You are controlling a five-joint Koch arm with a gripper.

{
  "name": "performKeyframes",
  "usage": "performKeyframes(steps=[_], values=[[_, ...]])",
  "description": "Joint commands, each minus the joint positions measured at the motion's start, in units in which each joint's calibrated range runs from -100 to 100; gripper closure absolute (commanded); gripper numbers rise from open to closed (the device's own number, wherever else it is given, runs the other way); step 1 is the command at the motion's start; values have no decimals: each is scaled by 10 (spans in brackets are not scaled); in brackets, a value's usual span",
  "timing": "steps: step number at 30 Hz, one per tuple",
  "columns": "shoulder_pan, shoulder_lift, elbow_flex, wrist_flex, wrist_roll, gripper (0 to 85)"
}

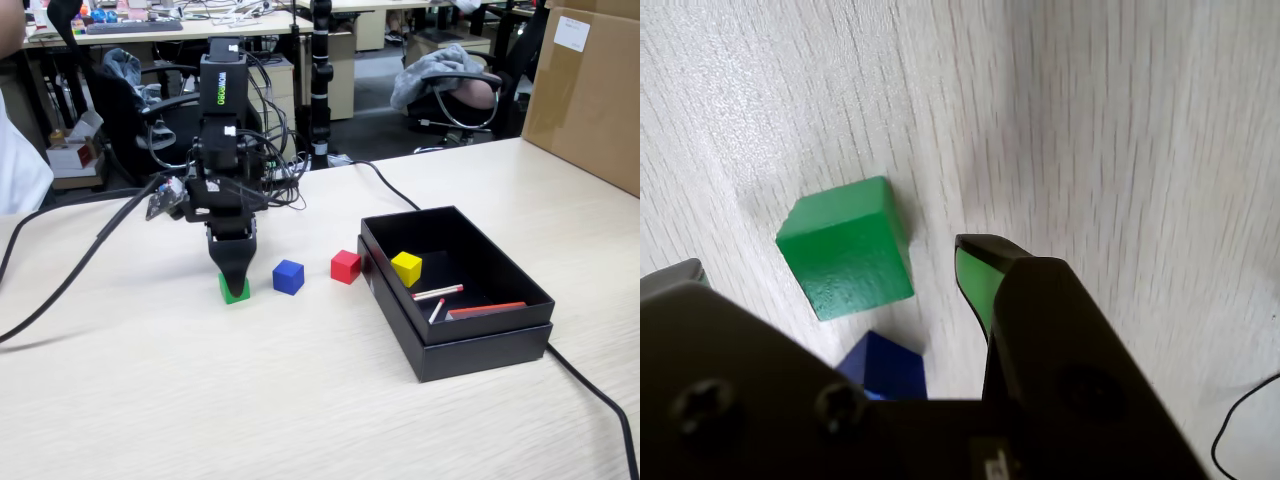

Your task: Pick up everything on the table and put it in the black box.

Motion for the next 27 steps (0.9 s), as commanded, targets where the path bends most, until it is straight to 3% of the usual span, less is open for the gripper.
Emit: performKeyframes(steps=[1, 4, 8, 11, 14, 15, 22, 27], values=[[-6, 9, 39, -2, 0, 378], [-7, 29, 46, -2, -3, 395], [-10, 50, 61, -1, -7, 480], [-12, 54, 65, 8, -9, 605], [-16, 38, 64, 38, -12, 814], [-17, 31, 64, 46, -14, 846], [-13, -100, 56, 46, -20, 846], [29, -262, 83, 34, -11, 846]])
